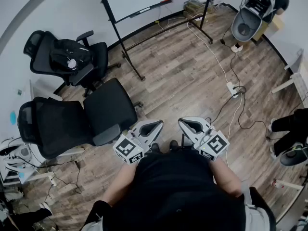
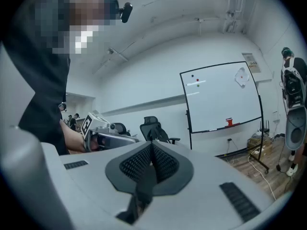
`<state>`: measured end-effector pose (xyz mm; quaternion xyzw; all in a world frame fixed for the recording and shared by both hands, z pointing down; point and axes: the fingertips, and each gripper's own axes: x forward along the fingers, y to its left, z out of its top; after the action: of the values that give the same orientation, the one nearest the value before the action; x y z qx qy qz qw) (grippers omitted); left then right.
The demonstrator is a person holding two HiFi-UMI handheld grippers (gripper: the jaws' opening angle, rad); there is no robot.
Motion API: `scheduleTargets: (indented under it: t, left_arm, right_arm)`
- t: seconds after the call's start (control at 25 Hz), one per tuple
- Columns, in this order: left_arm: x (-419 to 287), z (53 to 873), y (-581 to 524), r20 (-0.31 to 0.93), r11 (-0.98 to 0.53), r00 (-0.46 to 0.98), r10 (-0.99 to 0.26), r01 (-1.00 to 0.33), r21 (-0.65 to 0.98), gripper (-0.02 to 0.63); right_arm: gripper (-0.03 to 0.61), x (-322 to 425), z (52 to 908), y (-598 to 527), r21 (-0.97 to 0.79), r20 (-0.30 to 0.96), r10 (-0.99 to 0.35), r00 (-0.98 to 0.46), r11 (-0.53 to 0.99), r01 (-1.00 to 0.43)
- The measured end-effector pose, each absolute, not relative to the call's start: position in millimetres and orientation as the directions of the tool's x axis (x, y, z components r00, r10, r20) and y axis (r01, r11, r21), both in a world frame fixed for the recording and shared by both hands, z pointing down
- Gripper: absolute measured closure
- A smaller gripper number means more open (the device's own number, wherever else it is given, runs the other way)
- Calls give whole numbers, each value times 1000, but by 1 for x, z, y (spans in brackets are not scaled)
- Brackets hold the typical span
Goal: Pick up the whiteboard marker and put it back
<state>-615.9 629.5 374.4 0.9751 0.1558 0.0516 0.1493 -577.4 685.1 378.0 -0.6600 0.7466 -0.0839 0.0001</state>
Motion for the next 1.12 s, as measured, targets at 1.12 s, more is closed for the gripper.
scheduleTargets:
  t: [1.12]
  left_arm:
    - [-524, 396, 618, 117, -920, 945, 305, 261, 291, 601]
  right_arm:
    - [558, -432, 424, 680, -227, 127, -989, -73, 43, -973]
